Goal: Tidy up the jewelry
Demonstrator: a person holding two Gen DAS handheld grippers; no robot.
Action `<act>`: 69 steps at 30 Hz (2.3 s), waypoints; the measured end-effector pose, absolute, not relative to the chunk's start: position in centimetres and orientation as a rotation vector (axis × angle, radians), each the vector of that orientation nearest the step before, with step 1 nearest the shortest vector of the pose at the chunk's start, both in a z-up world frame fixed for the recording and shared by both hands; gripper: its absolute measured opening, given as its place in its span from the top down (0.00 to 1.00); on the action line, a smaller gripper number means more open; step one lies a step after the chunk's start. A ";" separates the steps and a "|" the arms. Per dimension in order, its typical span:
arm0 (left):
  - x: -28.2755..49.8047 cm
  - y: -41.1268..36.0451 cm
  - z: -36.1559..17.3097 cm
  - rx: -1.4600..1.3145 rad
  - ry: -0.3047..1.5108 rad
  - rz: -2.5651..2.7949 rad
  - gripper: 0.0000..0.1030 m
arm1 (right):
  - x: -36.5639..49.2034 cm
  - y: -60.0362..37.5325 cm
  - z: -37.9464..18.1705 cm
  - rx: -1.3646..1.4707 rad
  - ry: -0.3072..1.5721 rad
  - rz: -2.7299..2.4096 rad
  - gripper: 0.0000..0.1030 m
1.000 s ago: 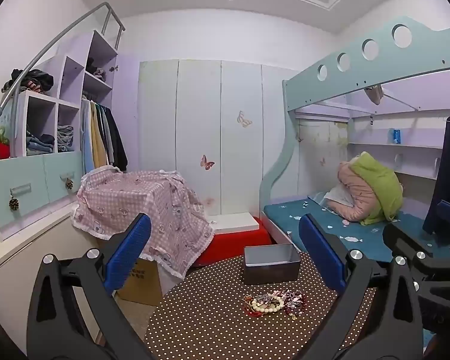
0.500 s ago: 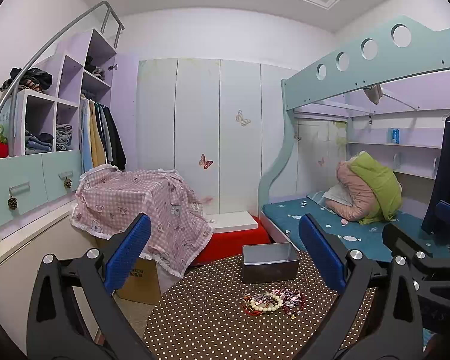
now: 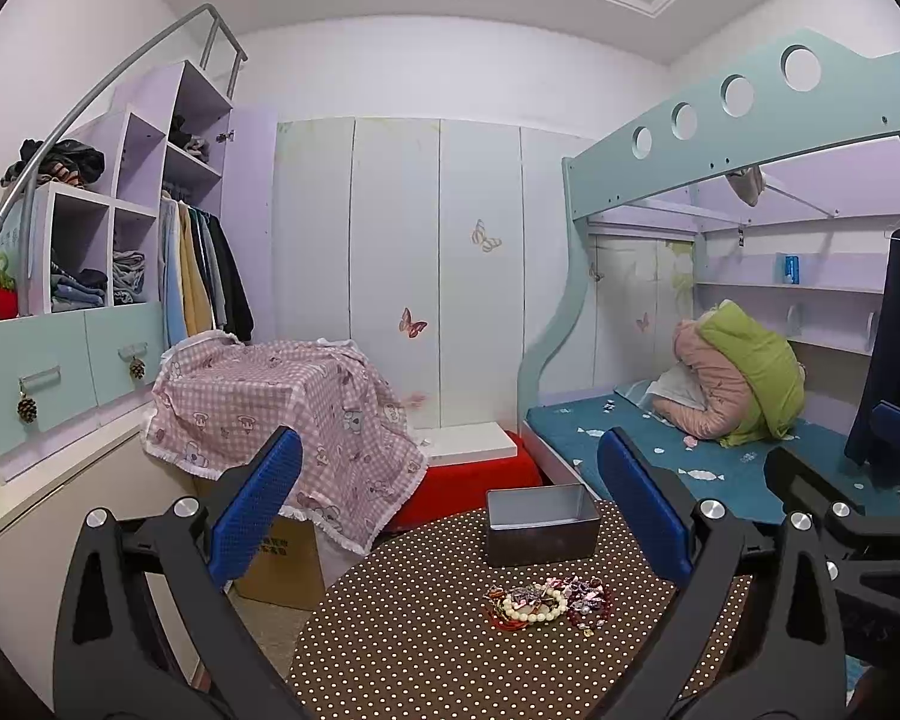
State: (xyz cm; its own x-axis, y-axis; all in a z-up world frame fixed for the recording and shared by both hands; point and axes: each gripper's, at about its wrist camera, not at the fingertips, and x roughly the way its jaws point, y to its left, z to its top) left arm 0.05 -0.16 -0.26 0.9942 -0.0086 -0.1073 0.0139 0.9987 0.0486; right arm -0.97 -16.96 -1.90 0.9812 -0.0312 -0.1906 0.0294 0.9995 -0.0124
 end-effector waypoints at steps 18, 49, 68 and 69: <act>-0.1 -0.3 -0.3 0.054 0.105 -0.009 0.05 | -0.9 -17.0 -2.1 -0.009 0.195 -0.032 0.07; 1.0 -0.7 -0.9 0.065 0.132 -0.005 0.05 | 0.1 -17.1 -3.8 0.000 0.222 -0.037 0.07; 12.7 1.9 -10.8 0.007 0.515 -0.063 0.04 | 8.0 -18.1 -10.8 -0.036 0.461 -0.017 0.07; 13.6 2.0 -11.9 0.003 0.556 -0.072 0.04 | 8.6 -18.2 -11.5 -0.039 0.481 -0.011 0.07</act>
